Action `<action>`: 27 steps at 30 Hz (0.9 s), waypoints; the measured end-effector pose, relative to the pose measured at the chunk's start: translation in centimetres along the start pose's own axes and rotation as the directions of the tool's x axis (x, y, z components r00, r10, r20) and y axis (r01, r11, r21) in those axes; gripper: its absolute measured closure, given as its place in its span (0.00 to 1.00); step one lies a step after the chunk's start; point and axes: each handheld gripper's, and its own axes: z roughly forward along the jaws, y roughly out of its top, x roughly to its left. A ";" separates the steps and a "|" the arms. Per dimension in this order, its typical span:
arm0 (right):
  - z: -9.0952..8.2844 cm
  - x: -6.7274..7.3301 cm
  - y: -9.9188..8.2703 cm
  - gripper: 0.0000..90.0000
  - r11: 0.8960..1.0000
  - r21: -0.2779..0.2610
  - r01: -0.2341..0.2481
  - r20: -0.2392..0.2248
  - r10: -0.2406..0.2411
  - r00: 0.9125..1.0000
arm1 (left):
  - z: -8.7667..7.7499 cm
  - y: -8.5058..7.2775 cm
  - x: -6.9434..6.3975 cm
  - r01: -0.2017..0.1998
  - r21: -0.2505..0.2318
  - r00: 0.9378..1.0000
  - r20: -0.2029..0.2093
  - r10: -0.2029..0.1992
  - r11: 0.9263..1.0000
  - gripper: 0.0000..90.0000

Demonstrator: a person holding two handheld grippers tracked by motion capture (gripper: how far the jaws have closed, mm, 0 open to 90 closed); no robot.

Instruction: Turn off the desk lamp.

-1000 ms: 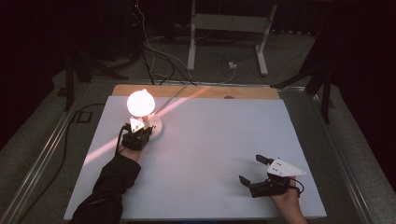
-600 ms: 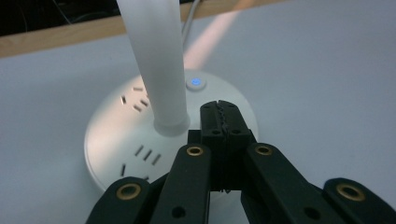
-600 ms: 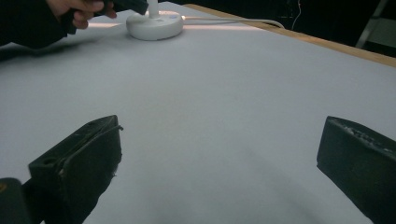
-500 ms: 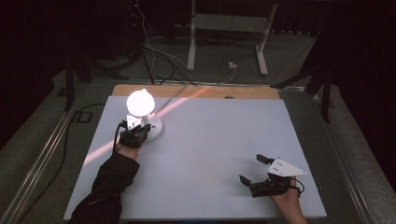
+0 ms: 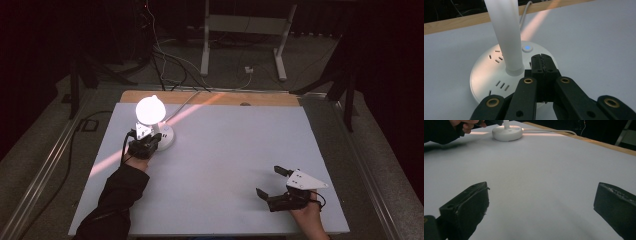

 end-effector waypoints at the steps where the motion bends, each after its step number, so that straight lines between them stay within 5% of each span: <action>1: 0.0 0.0 0.0 0.00 1.000 -0.003 0.002 0.000 -0.002 1.000 | 0.0 0.0 0.1 0.003 0.002 1.000 0.001 -0.003 1.000 1.00; 27: 0.0 0.0 0.0 0.00 1.000 0.002 -0.004 -0.006 0.004 1.000 | 1.0 -0.9 -0.1 -0.017 0.041 1.000 -0.005 0.018 0.999 1.00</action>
